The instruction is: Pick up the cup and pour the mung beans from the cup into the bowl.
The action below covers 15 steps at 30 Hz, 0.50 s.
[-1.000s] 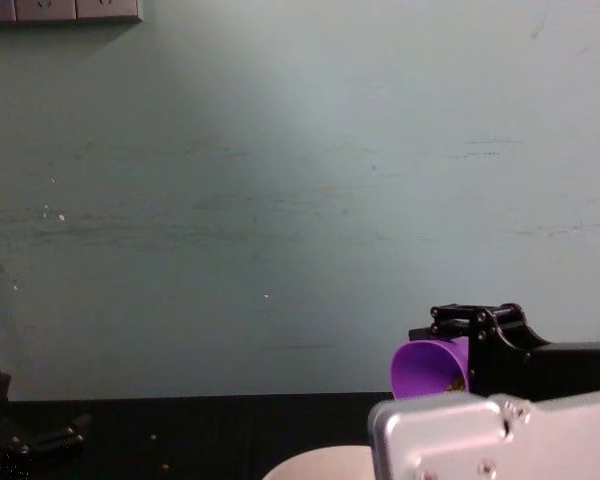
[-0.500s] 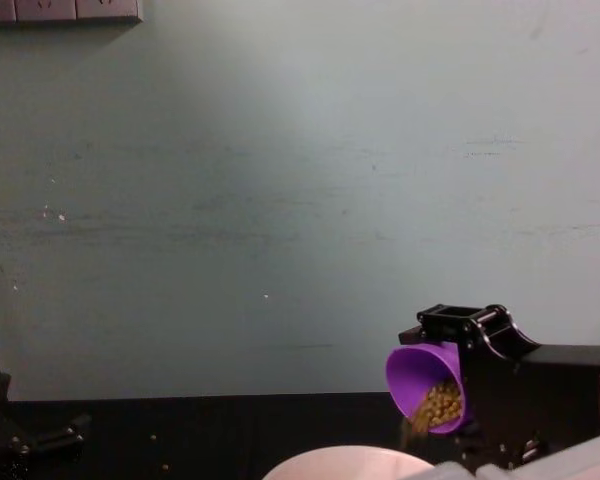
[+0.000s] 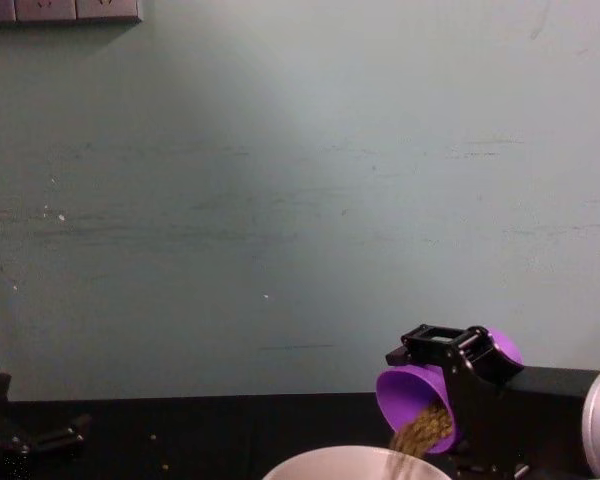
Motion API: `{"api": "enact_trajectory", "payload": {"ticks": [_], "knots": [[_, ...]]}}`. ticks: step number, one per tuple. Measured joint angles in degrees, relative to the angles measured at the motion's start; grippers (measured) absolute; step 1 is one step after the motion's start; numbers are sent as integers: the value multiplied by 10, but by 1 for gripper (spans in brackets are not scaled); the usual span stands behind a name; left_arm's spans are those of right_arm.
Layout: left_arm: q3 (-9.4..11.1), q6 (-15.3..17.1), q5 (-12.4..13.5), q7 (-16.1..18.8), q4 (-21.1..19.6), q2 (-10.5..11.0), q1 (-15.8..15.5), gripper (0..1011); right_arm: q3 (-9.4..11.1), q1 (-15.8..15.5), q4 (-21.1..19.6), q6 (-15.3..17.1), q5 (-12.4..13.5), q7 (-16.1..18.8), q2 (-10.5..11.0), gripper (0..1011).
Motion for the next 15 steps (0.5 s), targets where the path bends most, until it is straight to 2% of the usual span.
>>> {"api": "enact_trajectory", "payload": {"ticks": [15], "knots": [[0, 0, 0, 0, 0, 0, 0, 1000, -4, -5, 6, -7, -56, 0, -10, 734]]}}
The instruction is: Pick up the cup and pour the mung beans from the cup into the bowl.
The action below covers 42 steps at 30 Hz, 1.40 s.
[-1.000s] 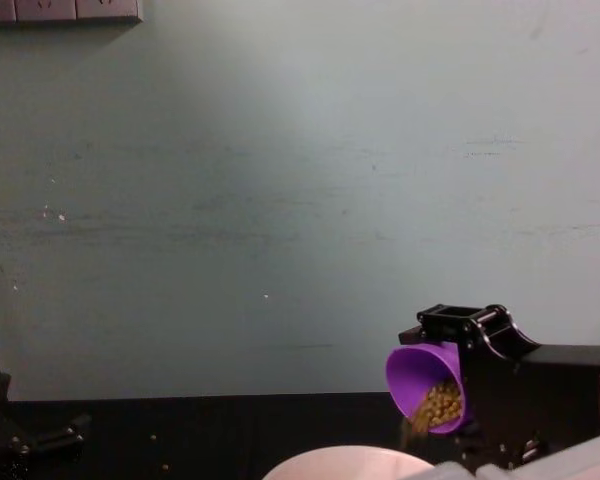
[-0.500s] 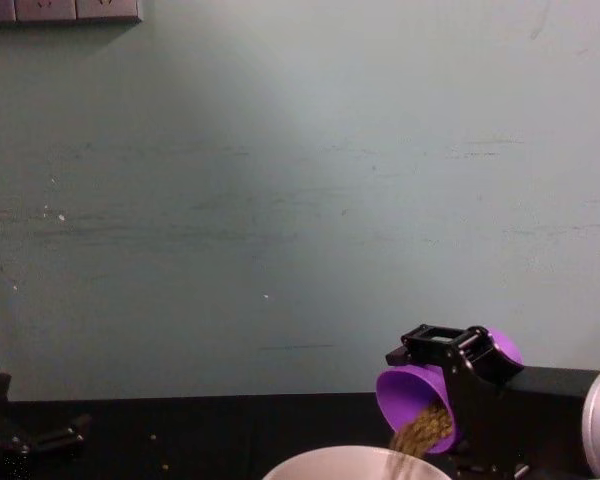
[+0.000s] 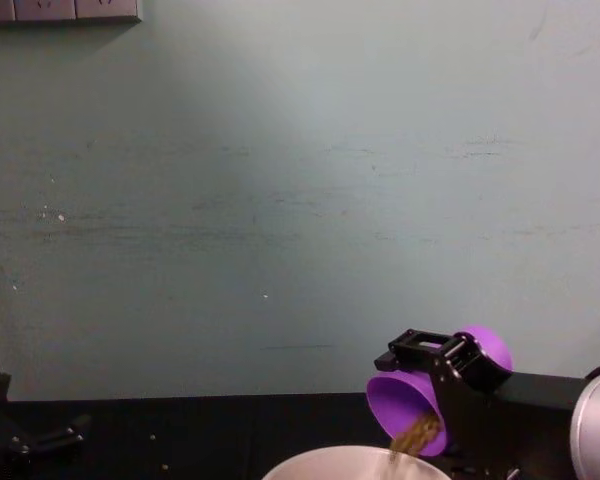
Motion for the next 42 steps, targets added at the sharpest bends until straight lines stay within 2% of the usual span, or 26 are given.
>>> {"api": "enact_trajectory", "payload": {"ticks": [13, 19, 22, 27, 30, 31, 33, 34, 36, 37, 40, 41, 42], "knots": [[0, 0, 0, 0, 0, 0, 0, 1000, -4, -3, 1, -4, -55, 1, -3, 733], [0, 0, 0, 0, 0, 0, 0, 1000, -14, -3, 5, 4, -107, -4, -3, 734], [0, 0, 0, 0, 0, 0, 0, 1000, -16, -4, 5, 6, -122, -5, -3, 734], [0, 0, 0, 0, 0, 0, 0, 1000, -10, -9, 6, 5, -124, -11, -3, 734], [0, 0, 0, 0, 0, 0, 0, 1000, 11, -21, 0, 0, -86, -25, -3, 734], [0, 0, 0, 0, 0, 0, 0, 1000, 26, -29, -3, -3, -58, -37, -3, 734], [0, 0, 0, 0, 0, 0, 0, 1000, 46, -39, -7, -6, -24, -53, -3, 734], [0, 0, 0, 0, 0, 0, 0, 1000, 110, -74, -16, -35, 101, -101, -5, 734], [0, 0, 0, 0, 0, 0, 0, 1000, 131, -84, -18, -50, 143, -111, -5, 734], [0, 0, 0, 0, 0, 0, 0, 1000, 154, -94, -18, -70, 193, -117, -6, 734], [0, 0, 0, 0, 0, 0, 0, 1000, 185, -108, -13, -101, 261, -124, -8, 734], [0, 0, 0, 0, 0, 0, 0, 1000, 207, -117, -5, -126, 313, -125, -12, 734], [0, 0, 0, 0, 0, 0, 0, 1000, 219, -121, 0, -138, 340, -125, -15, 734]]}}
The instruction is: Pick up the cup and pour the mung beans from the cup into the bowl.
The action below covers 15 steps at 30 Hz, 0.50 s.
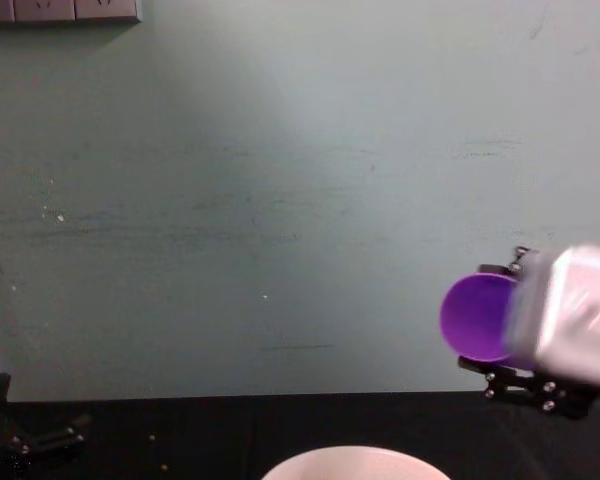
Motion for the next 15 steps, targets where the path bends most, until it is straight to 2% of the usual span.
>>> {"api": "enact_trajectory", "payload": {"ticks": [1, 4, 5, 8, 9, 11, 12, 15], "knots": [[0, 0, 0, 0, 0, 0, 0, 1000, 18, -7, 11, -22, 48, 4, -6, 734], [0, 0, 0, 0, 0, 0, 0, 1000, 45, -15, 32, -53, 123, 16, -17, 734], [0, 0, 0, 0, 0, 0, 0, 1000, 59, -19, 48, -71, 171, 28, -25, 734], [0, 0, 0, 0, 0, 0, 0, 1000, 80, -24, 73, -91, 241, 51, -41, 734], [0, 0, 0, 0, 0, 0, 0, 1000, 92, -26, 91, -100, 287, 69, -52, 734], [0, 0, 0, 0, 0, 0, 0, 1000, 103, -28, 108, -107, 325, 85, -63, 734], [0, 0, 0, 0, 0, 0, 0, 1000, 111, -28, 123, -112, 359, 100, -73, 734], [0, 0, 0, 0, 0, 0, 0, 1000, 121, -29, 144, -117, 399, 121, -87, 733]]}}
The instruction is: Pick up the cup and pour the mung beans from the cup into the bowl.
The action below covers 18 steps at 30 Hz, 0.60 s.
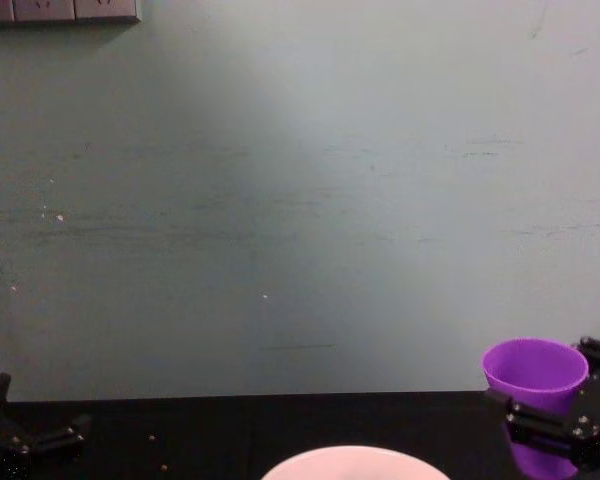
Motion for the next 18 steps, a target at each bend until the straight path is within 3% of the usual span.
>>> {"api": "enact_trajectory", "payload": {"ticks": [1, 5, 12, 18], "knots": [[0, 0, 0, 0, 0, 0, 0, 1000, 6, 0, 13, -2, 25, 13, -8, 734], [0, 0, 0, 0, 0, 0, 0, 1000, 19, 0, 46, -2, 86, 48, -28, 734], [0, 0, 0, 0, 0, 0, 0, 1000, 25, -2, 68, 5, 133, 73, -37, 734], [0, 0, 0, 0, 0, 0, 0, 1000, 22, -4, 77, 7, 145, 80, -37, 734]]}}
